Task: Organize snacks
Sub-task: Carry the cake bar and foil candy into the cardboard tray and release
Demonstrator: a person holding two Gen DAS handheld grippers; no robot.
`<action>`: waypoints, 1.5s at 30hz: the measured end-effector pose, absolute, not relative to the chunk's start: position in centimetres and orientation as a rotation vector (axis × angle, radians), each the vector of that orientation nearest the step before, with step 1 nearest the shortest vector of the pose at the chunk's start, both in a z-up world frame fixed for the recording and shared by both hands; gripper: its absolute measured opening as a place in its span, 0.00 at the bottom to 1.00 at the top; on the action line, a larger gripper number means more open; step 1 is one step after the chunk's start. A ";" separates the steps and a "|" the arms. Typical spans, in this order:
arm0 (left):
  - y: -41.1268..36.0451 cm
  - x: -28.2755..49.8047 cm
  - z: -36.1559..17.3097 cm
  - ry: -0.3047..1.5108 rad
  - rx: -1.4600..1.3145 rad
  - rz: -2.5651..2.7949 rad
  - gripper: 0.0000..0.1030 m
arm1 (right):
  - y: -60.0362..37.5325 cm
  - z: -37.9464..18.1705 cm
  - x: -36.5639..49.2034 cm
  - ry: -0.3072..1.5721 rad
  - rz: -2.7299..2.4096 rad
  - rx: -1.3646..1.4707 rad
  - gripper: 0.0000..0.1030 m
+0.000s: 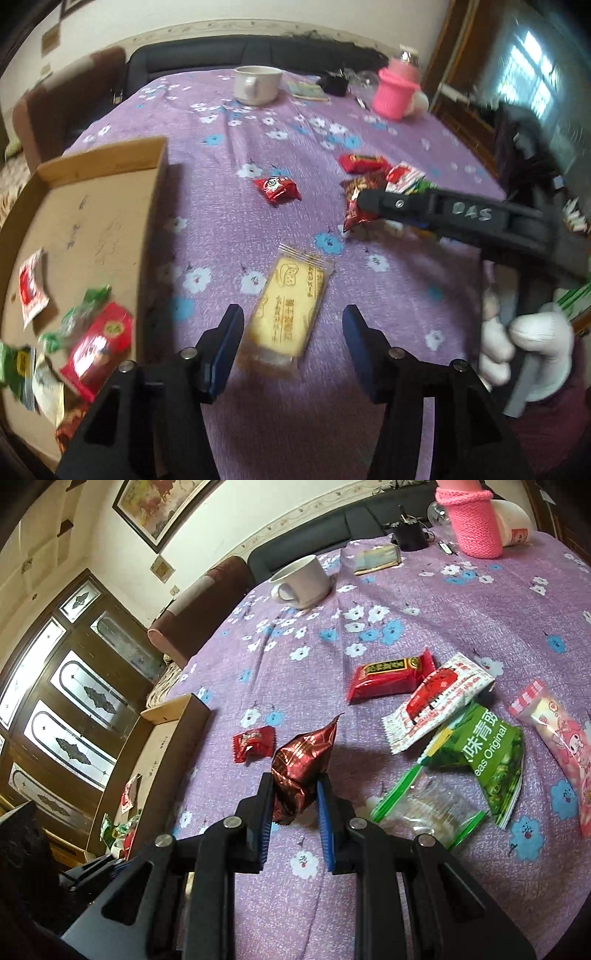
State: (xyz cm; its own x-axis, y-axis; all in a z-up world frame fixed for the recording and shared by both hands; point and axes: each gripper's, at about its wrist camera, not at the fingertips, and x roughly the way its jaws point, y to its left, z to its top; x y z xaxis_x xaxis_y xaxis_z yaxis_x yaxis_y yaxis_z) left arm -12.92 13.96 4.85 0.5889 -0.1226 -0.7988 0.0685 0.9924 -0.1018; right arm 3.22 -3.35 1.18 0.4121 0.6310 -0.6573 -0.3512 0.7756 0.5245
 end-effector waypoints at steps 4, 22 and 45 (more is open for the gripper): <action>13.4 -11.5 3.6 0.966 -0.011 -0.096 0.52 | -3.4 1.2 3.1 0.962 0.641 0.330 0.24; 25.5 -17.6 9.7 0.754 -0.399 -0.075 0.34 | -2.8 3.0 2.1 0.900 0.730 0.378 0.24; 38.5 -18.3 8.0 0.715 -0.569 0.121 0.42 | 19.0 3.0 -1.0 1.114 0.987 0.127 0.24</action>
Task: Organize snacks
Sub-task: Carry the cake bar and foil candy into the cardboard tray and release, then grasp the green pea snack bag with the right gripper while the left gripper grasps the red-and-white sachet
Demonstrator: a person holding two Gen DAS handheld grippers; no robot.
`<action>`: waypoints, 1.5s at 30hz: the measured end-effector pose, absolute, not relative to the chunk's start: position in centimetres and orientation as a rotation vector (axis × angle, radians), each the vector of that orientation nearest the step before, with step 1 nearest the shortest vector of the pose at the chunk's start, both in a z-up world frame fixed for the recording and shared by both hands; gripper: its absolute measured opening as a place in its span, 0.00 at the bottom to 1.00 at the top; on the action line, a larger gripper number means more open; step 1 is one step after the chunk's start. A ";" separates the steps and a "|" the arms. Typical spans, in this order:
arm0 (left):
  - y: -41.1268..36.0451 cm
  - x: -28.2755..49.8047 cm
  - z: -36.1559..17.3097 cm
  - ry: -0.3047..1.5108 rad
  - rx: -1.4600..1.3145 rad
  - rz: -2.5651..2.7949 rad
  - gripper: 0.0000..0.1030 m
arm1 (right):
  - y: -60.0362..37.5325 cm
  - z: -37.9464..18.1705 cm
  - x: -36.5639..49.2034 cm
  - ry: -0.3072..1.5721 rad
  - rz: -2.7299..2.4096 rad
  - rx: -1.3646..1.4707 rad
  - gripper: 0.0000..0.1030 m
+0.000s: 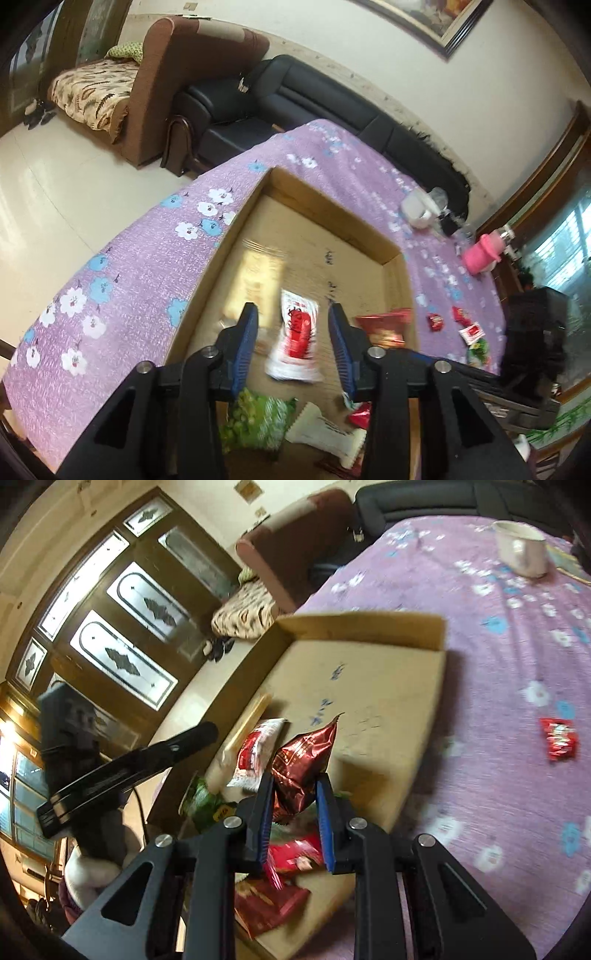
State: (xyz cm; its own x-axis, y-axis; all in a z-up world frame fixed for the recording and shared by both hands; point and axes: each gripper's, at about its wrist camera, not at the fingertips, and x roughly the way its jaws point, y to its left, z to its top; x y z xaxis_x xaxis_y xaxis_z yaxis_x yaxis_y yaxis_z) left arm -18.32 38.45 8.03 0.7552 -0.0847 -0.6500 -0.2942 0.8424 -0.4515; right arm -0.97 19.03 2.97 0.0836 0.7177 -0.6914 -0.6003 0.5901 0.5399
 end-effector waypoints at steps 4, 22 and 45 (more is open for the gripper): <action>38.3 -20.1 9.0 0.660 -0.601 0.117 0.53 | 20.9 2.3 -1.1 1.139 0.985 0.093 0.26; 29.3 -21.6 11.0 0.588 -0.607 -0.109 0.67 | 5.2 5.3 -2.1 0.972 0.770 0.184 0.41; 24.4 -20.8 8.7 0.728 -0.529 -0.149 0.68 | -8.7 2.9 10.9 0.967 0.307 0.197 0.40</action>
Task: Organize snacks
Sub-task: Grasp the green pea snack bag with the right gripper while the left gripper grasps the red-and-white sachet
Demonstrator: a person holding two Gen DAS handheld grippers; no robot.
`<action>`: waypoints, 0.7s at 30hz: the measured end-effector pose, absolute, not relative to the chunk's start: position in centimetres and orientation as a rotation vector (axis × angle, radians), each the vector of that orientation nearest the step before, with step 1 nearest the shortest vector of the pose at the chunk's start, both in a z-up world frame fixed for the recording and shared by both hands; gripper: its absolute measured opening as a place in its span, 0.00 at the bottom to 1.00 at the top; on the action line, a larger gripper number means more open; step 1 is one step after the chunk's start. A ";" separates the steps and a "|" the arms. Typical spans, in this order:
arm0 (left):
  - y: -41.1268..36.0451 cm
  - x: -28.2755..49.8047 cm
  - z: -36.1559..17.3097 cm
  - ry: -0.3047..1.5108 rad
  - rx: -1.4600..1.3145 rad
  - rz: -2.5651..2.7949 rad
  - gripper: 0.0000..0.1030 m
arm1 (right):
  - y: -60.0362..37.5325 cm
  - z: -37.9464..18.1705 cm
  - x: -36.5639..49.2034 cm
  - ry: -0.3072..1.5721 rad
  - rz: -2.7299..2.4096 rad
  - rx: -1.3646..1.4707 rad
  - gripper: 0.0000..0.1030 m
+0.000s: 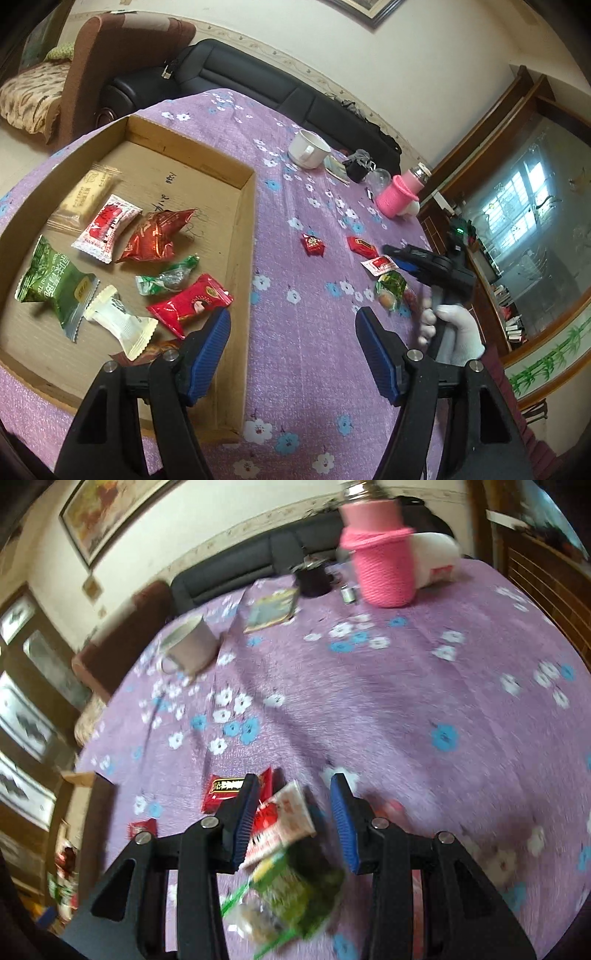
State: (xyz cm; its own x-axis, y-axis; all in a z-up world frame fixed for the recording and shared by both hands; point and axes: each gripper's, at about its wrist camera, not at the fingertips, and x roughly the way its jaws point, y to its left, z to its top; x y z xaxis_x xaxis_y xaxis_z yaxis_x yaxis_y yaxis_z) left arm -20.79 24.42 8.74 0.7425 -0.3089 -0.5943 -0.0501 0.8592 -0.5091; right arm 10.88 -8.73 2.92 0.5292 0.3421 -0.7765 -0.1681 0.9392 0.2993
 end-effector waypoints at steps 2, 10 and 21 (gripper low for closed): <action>24.2 -20.9 8.9 0.727 -0.519 -0.150 0.68 | -7.1 2.1 10.9 1.012 0.337 0.141 0.37; 22.6 -20.5 8.4 0.754 -0.511 -0.196 0.68 | -0.6 2.0 3.8 1.033 0.660 -0.105 0.37; 19.3 -20.1 7.5 0.812 -0.414 -0.284 0.68 | -5.9 4.2 0.1 0.988 0.665 -0.009 0.50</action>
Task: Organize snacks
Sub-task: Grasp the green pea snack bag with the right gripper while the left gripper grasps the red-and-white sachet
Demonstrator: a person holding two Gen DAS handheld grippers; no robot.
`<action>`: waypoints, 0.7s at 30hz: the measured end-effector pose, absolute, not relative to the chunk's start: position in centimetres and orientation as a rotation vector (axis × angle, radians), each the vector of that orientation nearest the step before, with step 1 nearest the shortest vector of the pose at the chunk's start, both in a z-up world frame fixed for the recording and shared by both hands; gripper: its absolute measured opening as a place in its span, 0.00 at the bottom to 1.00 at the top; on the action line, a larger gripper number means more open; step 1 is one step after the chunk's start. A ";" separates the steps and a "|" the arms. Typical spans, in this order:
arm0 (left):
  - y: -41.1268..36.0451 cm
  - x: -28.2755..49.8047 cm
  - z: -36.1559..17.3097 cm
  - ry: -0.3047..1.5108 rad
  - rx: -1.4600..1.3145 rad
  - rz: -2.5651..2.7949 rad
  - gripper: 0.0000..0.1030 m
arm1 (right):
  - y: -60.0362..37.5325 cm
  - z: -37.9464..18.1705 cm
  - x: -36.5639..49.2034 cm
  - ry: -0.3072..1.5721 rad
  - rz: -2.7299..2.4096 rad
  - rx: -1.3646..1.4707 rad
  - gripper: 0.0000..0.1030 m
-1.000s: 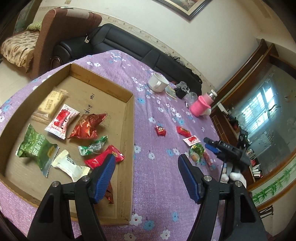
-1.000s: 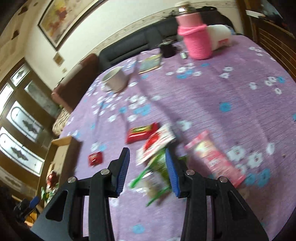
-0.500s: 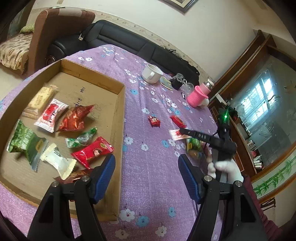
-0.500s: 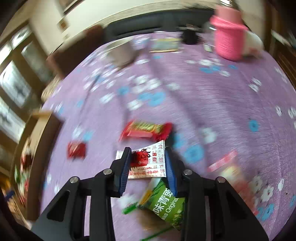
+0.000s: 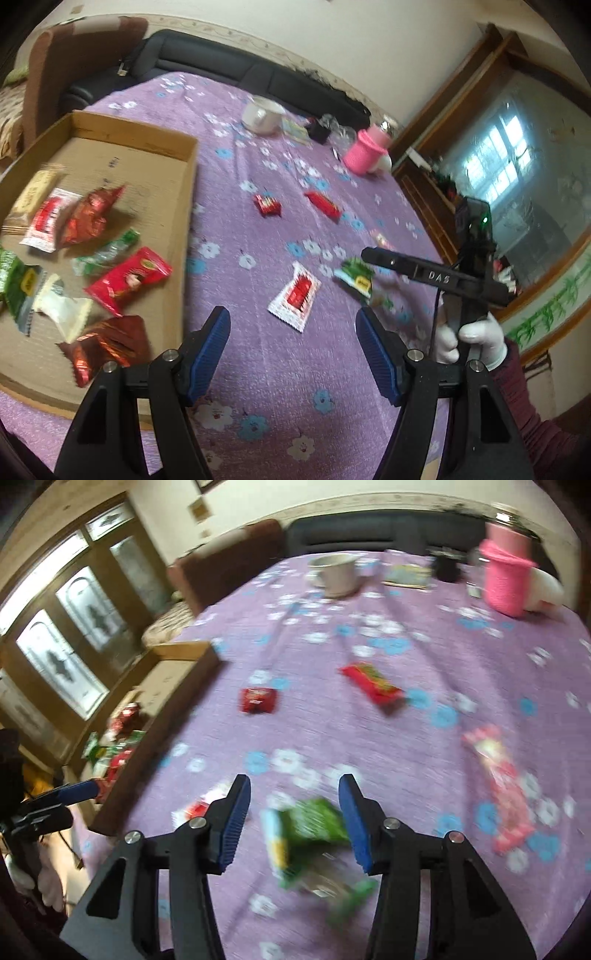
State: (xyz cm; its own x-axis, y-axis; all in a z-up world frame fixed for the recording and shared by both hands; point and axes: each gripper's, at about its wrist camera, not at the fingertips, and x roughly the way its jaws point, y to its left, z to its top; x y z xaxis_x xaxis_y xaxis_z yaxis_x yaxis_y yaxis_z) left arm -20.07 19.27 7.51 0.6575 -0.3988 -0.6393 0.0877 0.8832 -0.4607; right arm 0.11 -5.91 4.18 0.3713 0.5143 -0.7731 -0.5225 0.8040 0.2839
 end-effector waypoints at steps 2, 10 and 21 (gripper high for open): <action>18.4 -19.5 7.0 0.835 -0.400 -0.298 0.68 | -6.3 3.8 0.0 0.997 0.652 0.000 0.50; 14.5 -17.9 6.3 0.888 -0.224 -0.275 0.68 | -2.1 1.5 -1.4 0.945 0.575 -0.204 0.59; 11.5 -12.5 3.5 0.958 -0.073 -0.255 0.48 | -4.6 1.1 -0.8 0.912 0.599 -0.010 0.43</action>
